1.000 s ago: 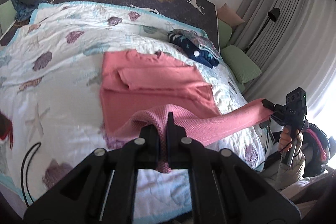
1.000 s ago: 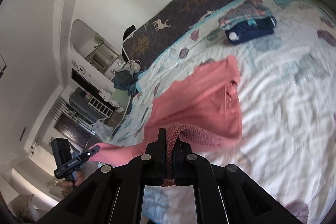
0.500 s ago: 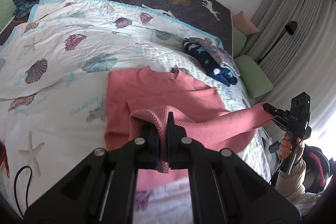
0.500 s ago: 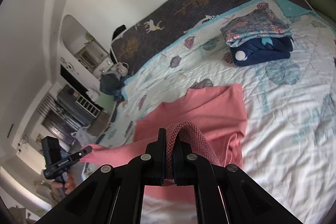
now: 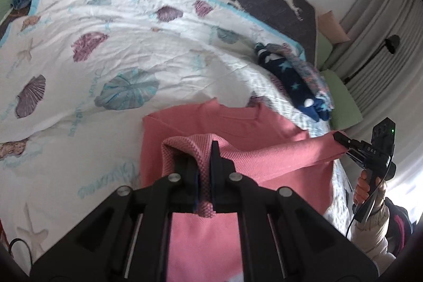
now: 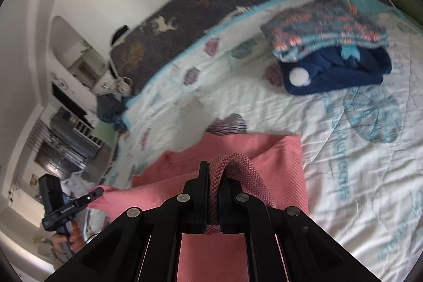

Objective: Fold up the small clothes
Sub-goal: 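Grasp the sweater corners with both grippers and fold it over onto itself, then open both grippers and release the folded sweater onto the quilt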

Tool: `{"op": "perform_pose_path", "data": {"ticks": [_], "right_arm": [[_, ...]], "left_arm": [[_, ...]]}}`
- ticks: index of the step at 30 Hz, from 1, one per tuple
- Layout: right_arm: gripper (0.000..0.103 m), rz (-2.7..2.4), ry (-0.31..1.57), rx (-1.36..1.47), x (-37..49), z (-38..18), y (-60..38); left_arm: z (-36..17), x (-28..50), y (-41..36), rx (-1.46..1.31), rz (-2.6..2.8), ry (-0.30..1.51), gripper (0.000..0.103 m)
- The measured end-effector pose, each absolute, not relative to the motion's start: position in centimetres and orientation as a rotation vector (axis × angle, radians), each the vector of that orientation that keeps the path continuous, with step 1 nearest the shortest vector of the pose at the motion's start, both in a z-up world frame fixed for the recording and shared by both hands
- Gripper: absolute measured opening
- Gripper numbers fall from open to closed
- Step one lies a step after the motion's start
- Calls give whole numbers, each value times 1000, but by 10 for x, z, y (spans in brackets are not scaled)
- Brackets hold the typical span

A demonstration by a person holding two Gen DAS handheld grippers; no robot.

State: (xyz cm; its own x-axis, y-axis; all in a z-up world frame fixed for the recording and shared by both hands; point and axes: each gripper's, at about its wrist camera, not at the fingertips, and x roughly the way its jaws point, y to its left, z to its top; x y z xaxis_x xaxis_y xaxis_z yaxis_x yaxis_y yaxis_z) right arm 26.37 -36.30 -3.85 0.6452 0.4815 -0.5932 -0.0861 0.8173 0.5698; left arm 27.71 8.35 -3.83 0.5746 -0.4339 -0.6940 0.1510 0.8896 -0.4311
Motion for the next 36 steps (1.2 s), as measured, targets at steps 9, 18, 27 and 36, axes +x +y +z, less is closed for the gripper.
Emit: {"op": "perform_pose_path", "data": {"ticks": [9, 18, 27, 36], "right_arm": [[16, 249, 976, 588, 315, -102, -370], [47, 142, 804, 390, 252, -58, -398], [47, 378, 972, 176, 235, -71, -320], [44, 269, 1013, 22, 263, -89, -301]], "left_arm": [[-92, 314, 90, -401, -275, 999, 20], [-42, 251, 117, -291, -211, 790, 46], [-67, 237, 47, -124, -428, 943, 47], [-90, 282, 29, -33, -396, 1009, 47]]}}
